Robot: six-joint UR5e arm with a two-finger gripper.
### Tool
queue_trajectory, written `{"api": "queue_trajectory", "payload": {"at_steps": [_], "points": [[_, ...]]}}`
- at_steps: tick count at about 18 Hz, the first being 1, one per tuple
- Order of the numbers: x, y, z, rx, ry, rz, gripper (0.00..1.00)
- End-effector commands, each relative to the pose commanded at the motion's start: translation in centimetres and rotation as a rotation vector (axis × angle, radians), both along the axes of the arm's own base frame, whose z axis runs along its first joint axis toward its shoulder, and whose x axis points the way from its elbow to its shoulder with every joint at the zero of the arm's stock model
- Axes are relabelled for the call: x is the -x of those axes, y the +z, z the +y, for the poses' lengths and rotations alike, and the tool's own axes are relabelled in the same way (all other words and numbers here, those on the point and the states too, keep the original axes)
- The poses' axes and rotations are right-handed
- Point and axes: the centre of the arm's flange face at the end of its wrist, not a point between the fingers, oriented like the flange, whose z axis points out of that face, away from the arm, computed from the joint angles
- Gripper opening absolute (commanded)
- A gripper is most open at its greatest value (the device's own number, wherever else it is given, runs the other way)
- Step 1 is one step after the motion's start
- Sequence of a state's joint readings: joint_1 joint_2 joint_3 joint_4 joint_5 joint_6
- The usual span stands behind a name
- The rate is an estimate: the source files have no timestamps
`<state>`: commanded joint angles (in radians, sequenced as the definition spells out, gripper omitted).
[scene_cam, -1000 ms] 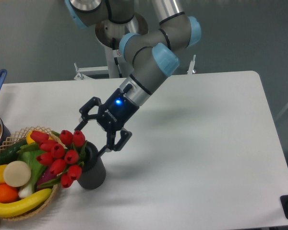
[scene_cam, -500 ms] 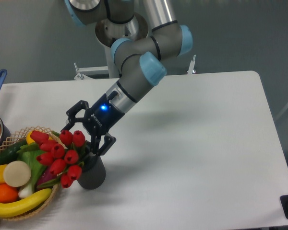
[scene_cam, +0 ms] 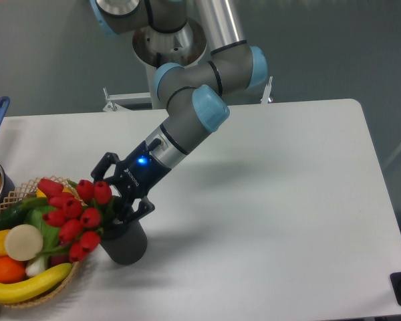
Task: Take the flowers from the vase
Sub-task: 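Lower the gripper around the tulip stems and close it, then lift the gripped tulips straight up out of the black vase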
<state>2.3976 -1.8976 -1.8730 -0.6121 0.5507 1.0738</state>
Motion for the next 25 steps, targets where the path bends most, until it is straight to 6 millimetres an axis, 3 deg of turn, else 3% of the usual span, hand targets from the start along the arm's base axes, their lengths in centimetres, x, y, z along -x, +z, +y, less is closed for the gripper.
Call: {"api": "queue_trajectory", "payload": {"at_steps": [2,9,25], "points": [[0.4,0.3,-0.3,-0.003,0.010,0.006,0.00],[1.9,1.9,-1.1,-0.019,0.041,0.019,0.00],[1.9,10.0,-2.4,-0.124,0.084,-0.029,0.02]]}}
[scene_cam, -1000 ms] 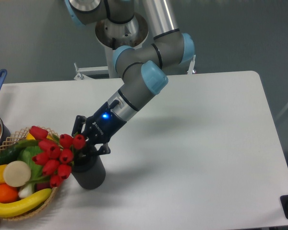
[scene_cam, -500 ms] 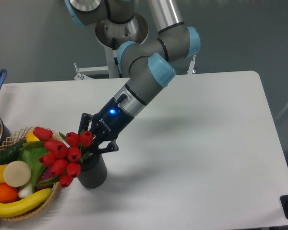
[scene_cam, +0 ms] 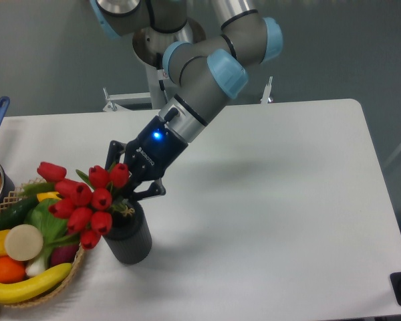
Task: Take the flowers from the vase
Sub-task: 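Lift the gripped tulips straight up out of the black vase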
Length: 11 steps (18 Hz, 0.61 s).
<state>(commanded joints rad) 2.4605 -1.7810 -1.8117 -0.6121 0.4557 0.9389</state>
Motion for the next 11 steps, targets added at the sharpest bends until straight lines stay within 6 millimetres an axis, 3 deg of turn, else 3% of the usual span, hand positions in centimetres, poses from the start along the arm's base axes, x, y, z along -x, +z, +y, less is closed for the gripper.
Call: {"api": "queue_trajectory", "payload": {"at_steps": [11], "points": [[2.7,4.5,-2.0,-0.117,0.013,-0.062,0.02]]}}
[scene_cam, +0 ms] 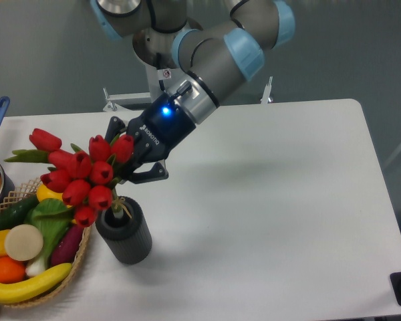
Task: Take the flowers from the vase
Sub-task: 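Lift the gripped tulips straight up out of the black vase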
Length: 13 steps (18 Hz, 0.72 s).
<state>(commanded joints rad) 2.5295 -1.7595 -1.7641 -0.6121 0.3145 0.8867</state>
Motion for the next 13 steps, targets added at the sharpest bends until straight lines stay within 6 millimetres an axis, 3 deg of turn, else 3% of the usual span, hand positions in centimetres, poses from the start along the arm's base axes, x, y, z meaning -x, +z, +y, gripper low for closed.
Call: {"api": "queue_trajectory", "payload": {"at_steps": [9,13], "points": [[4.0,5.5,-1.4,-0.006,0.098,-0.060,0.02],[5.7,5.7,-2.6,-0.005,0.135,-0.066,0.02]]}}
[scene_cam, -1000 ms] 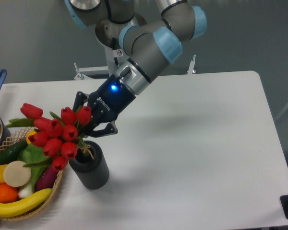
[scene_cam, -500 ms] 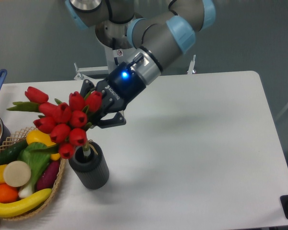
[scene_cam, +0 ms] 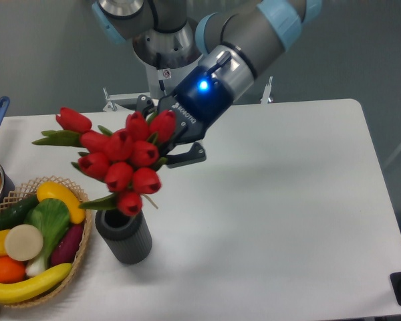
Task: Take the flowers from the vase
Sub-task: 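Lift the gripped tulips straight up out of the black vase, then carry the tulip bunch away from the vase over the empty table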
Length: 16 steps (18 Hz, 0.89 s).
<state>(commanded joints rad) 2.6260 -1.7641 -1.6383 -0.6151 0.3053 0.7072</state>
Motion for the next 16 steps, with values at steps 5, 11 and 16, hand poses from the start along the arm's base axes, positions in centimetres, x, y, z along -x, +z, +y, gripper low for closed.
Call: {"api": "queue_trajectory", "payload": {"at_steps": [5,11,16], "points": [[4.2,-0.3,-3.3,0.017,0.098,0.023,0.00],[8.6,-2.5,-4.3,0.274,0.324,0.255,0.00],[10.5,-5.5,-5.9,0.442,0.403,0.287,0.00]]}}
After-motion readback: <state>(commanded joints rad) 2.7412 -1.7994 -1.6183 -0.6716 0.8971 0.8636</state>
